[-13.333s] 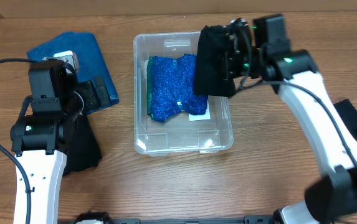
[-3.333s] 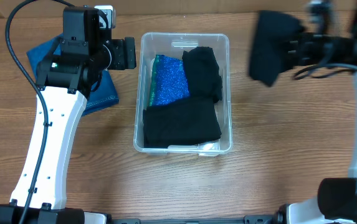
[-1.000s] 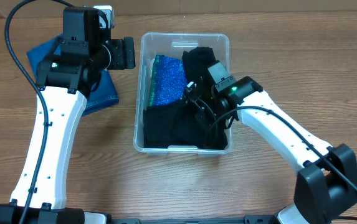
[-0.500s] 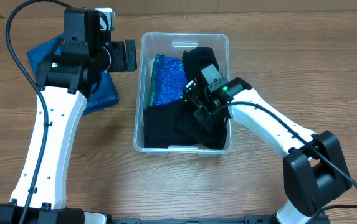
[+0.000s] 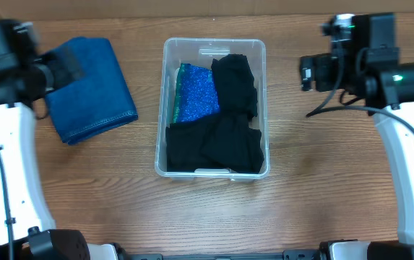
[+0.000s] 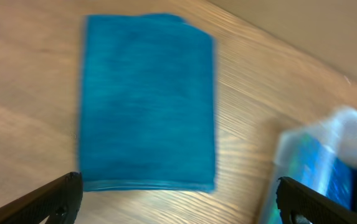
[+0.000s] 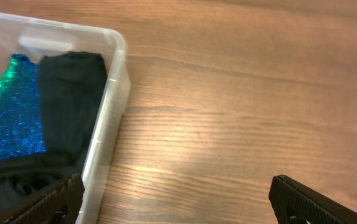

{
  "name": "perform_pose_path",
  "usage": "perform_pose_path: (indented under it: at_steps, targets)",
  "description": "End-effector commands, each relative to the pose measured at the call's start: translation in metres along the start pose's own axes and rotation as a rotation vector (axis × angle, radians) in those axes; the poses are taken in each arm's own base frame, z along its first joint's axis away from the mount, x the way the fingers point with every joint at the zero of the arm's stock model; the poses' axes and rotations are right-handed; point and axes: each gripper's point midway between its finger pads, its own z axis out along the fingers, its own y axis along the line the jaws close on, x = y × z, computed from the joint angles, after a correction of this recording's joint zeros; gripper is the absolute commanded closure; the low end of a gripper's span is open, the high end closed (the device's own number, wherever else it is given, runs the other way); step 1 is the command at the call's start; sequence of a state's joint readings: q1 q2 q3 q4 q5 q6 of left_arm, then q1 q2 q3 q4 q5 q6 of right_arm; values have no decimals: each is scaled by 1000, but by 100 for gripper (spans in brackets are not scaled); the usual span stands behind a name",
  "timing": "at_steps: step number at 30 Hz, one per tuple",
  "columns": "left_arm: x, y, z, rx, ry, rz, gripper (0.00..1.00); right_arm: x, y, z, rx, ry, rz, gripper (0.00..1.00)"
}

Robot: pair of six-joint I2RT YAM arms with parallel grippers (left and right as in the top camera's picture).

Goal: Pack container
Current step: 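Grasp the folded teal towel with the left gripper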

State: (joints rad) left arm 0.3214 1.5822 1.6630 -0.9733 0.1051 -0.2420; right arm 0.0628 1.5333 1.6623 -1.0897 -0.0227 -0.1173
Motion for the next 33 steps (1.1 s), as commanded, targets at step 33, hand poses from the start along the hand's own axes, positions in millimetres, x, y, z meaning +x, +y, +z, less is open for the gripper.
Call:
perform_pose_path:
  at_steps: [33]
  targets:
    - [63,69,266,473,281,-280,9,1,-96,-5,86,-52,378,0]
